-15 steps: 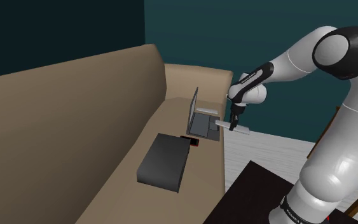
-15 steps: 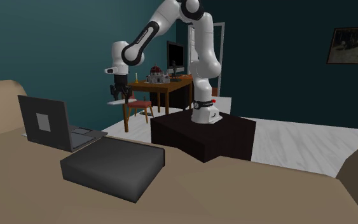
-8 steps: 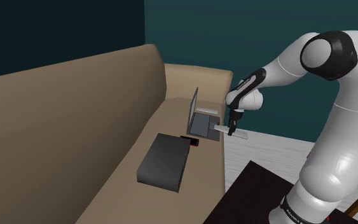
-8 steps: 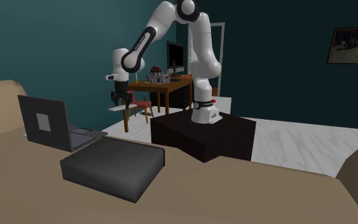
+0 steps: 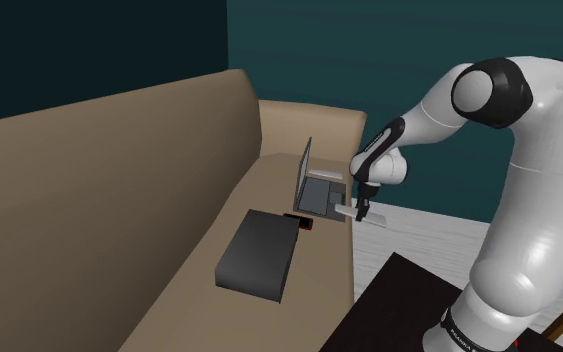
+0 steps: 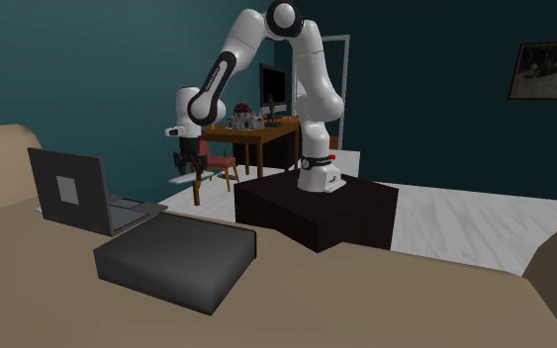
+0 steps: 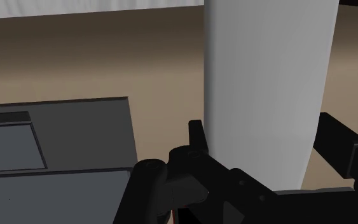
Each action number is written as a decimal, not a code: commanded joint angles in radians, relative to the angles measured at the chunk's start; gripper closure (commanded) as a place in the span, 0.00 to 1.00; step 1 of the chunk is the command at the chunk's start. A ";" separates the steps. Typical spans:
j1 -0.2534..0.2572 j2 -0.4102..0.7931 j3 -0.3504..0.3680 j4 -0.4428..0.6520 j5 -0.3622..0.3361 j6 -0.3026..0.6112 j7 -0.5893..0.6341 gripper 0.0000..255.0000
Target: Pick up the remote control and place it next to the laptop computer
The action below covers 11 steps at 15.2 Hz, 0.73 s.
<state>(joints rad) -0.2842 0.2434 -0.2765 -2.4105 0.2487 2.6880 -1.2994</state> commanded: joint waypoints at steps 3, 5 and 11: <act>-0.018 0.054 0.025 0.004 0.045 0.048 -0.037 1.00; -0.028 0.082 0.040 0.009 0.067 0.070 -0.054 1.00; -0.066 0.167 0.089 0.028 0.126 0.135 -0.102 1.00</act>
<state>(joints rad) -0.3428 0.3977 -0.1968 -2.3829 0.3645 2.8097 -1.3922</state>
